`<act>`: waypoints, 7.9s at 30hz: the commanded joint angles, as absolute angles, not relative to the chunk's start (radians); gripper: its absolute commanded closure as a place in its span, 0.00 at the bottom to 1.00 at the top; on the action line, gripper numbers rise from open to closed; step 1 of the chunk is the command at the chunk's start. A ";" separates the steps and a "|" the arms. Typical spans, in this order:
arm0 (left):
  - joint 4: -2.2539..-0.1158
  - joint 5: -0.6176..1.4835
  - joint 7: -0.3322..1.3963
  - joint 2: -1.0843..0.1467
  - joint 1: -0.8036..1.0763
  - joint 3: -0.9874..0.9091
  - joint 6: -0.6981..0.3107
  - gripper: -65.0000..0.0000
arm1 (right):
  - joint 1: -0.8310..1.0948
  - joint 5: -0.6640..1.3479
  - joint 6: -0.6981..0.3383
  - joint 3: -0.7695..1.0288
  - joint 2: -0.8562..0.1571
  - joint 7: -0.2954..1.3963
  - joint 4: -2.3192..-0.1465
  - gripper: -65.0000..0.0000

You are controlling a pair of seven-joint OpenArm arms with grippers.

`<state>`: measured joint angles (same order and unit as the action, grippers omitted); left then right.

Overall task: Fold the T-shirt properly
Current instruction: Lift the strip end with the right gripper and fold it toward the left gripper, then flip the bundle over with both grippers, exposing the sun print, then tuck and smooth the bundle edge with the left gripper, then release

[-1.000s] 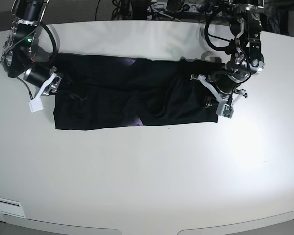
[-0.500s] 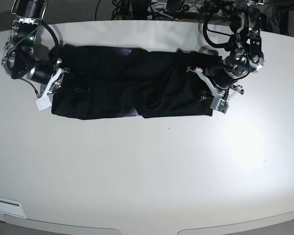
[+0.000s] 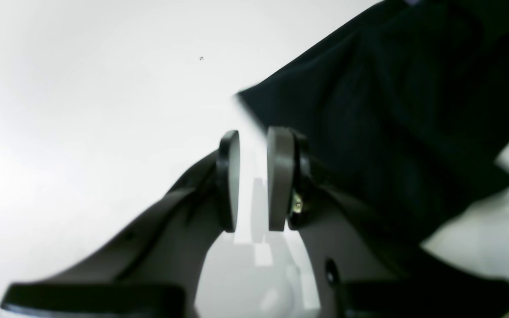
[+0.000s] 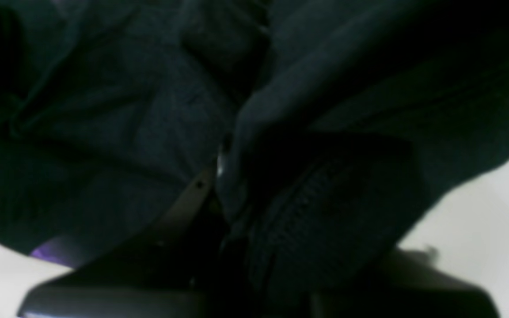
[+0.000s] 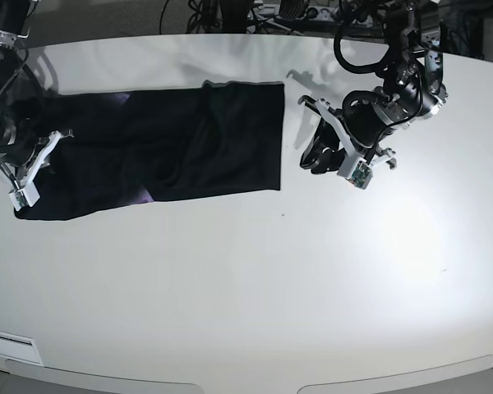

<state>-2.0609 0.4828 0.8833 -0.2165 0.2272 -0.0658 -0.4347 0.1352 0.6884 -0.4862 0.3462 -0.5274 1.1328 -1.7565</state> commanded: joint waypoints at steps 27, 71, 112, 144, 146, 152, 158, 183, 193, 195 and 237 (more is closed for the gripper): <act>-2.079 0.515 0.862 -0.222 0.239 -0.068 -0.438 0.80 | 0.125 0.706 -0.369 0.353 -0.135 1.048 -2.028 1.00; -2.079 0.750 0.870 -0.222 0.238 -0.066 -0.591 1.00 | 0.076 0.957 -0.698 -0.027 -0.081 1.111 -2.046 1.00; -1.301 0.388 0.416 -0.239 -0.266 0.295 -0.657 1.00 | 0.302 0.384 -0.279 -0.117 -0.396 0.760 -1.827 1.00; -1.859 1.457 1.317 -0.366 -0.013 0.267 -0.698 1.00 | 0.156 0.503 -0.469 0.072 -0.444 0.816 -1.889 1.00; -1.858 1.425 1.308 -0.365 0.011 0.267 -0.698 1.00 | 0.182 0.509 -0.484 0.093 -0.443 0.826 -1.889 1.00; -1.856 1.331 1.272 -0.365 0.025 0.267 -0.698 1.00 | 0.218 0.509 -0.501 0.108 -0.444 0.826 -1.889 1.00; -1.769 1.188 1.211 -0.372 0.020 0.282 -0.698 1.00 | 0.257 0.516 -0.503 0.108 -0.444 0.832 -1.889 1.00; -1.195 0.234 0.286 -0.327 -0.431 0.710 -0.698 1.00 | 0.382 0.571 -0.409 0.134 -0.443 0.834 -1.890 1.00; -0.998 0.055 0.128 -0.194 -0.484 0.710 -0.683 1.00 | 0.455 0.447 -0.319 0.134 -0.322 0.831 -1.890 1.00; -1.002 0.052 0.128 -0.195 -0.492 0.710 -0.678 1.00 | 0.454 0.409 -0.268 0.134 -0.309 0.829 -1.890 1.00; -1.059 1.279 1.022 -0.205 -0.645 0.263 -0.698 1.00 | 0.305 0.697 -0.563 0.286 -0.313 0.686 -2.074 1.00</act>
